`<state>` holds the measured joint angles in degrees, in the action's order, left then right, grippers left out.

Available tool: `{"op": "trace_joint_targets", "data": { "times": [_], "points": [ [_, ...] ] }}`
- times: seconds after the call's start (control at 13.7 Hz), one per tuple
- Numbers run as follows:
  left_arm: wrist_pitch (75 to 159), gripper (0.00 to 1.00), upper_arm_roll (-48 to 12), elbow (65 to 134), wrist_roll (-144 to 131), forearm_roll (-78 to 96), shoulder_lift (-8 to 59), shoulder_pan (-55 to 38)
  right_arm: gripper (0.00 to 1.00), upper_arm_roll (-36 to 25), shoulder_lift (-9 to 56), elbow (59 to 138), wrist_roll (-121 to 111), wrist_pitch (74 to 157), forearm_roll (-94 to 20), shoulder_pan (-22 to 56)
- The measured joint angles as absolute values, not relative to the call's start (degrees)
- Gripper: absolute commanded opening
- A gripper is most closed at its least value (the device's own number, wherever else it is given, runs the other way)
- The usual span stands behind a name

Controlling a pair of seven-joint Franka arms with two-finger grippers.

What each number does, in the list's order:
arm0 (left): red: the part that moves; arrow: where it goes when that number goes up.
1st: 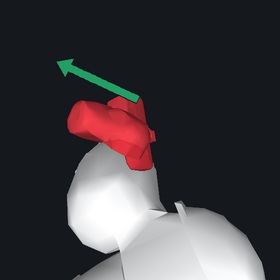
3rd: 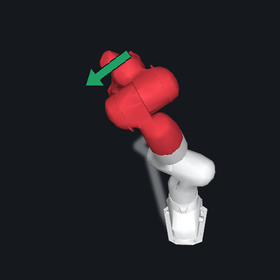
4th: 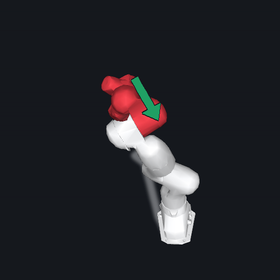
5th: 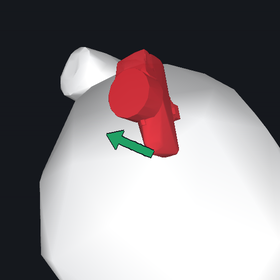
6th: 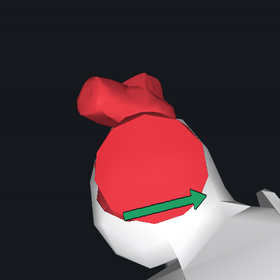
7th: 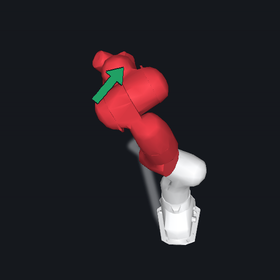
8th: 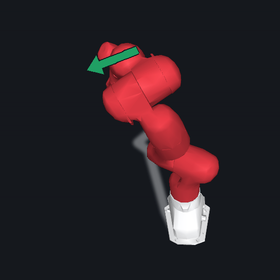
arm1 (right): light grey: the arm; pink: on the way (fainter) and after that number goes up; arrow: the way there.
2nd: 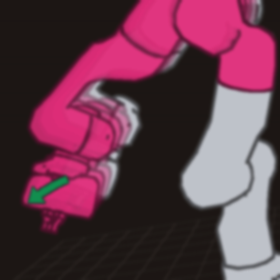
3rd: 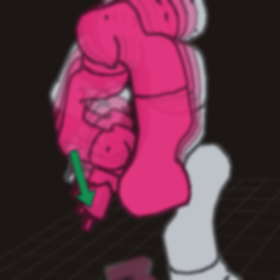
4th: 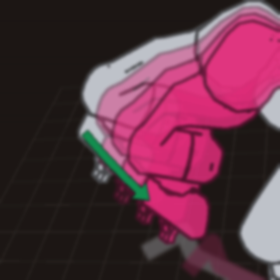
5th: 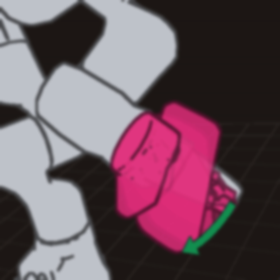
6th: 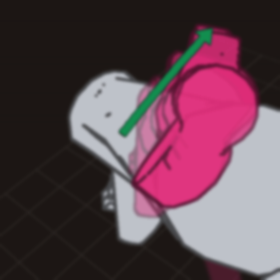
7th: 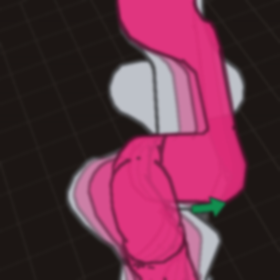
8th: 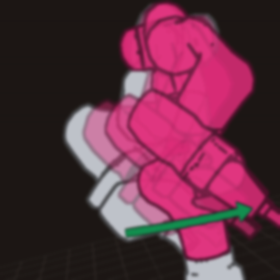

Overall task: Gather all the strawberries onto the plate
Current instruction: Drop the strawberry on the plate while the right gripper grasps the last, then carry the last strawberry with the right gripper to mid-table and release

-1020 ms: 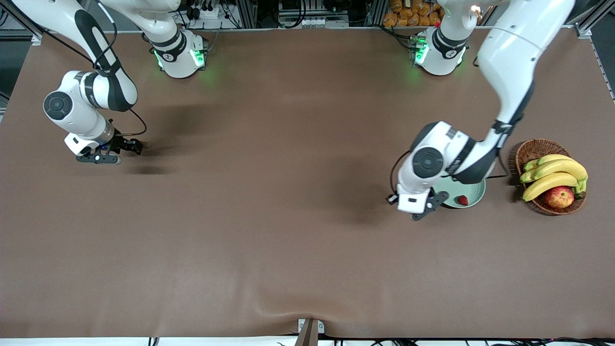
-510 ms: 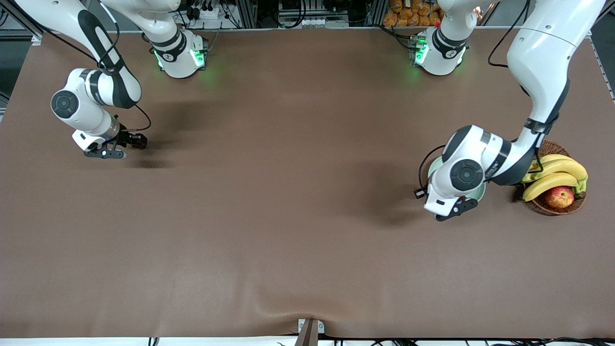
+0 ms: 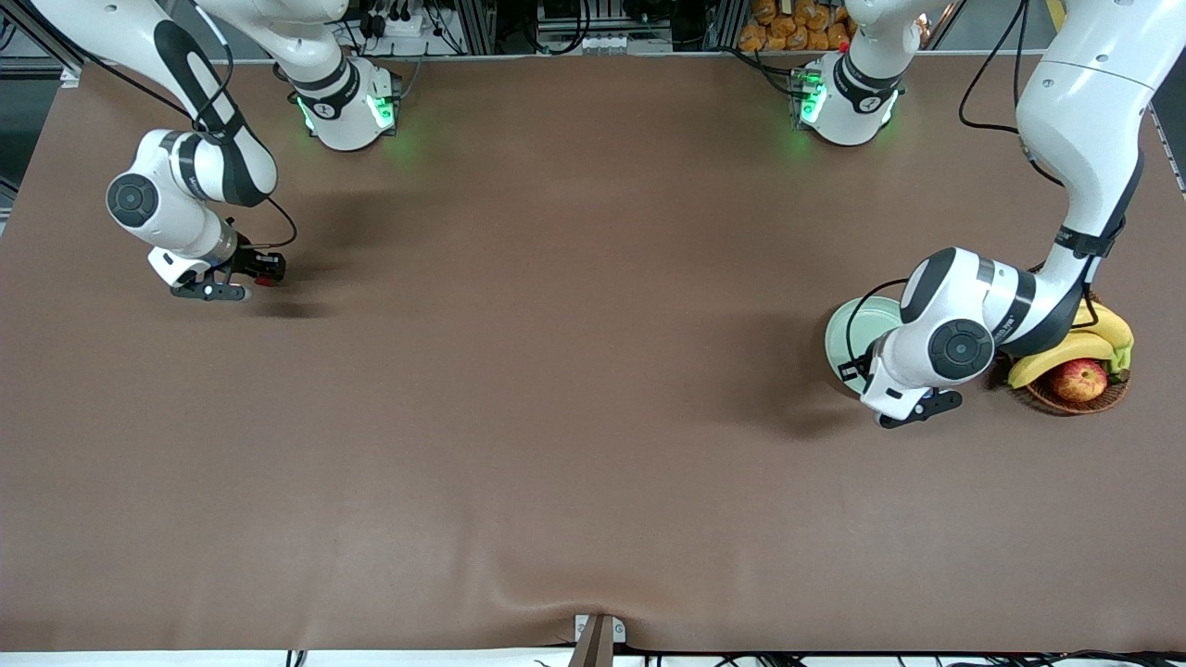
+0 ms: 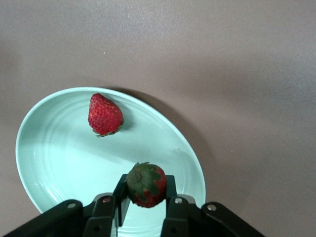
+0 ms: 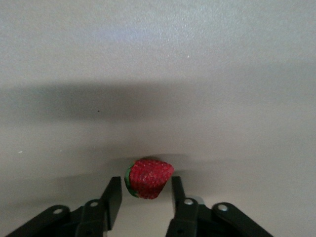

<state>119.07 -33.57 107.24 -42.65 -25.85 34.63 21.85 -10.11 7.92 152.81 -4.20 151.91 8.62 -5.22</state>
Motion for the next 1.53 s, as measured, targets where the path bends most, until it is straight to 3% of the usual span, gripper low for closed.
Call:
{"op": "trace_joint_targets", "data": {
  "times": [0.07,0.15,0.29,1.02,1.53],
  "points": [
    [119.07,0.91,-33.56,107.42,-42.46,-25.85,34.72,22.0,0.36,-10.11,8.18,152.91,-4.21,152.05,8.02,-5.22],
    [119.07,1.0,-33.56,107.51,-42.02,-25.85,34.81,22.43,0.2,-10.11,8.41,152.96,-4.21,152.41,7.82,-5.22],
    [119.13,1.0,-33.57,107.49,-41.42,-25.85,34.81,23.46,0.0,-10.11,8.79,152.96,-4.21,152.91,7.77,-5.22],
    [115.42,1.0,-40.69,102.2,-41.66,-25.85,31.47,23.85,0.0,-7.63,8.72,149.43,-4.28,152.16,2.68,-4.7],
    [112.87,1.0,-41.78,99.82,-41.66,-25.85,31.65,21.59,0.0,3.2,8.87,129.69,1.55,130.68,-12.46,-2.84]
  ]
}}
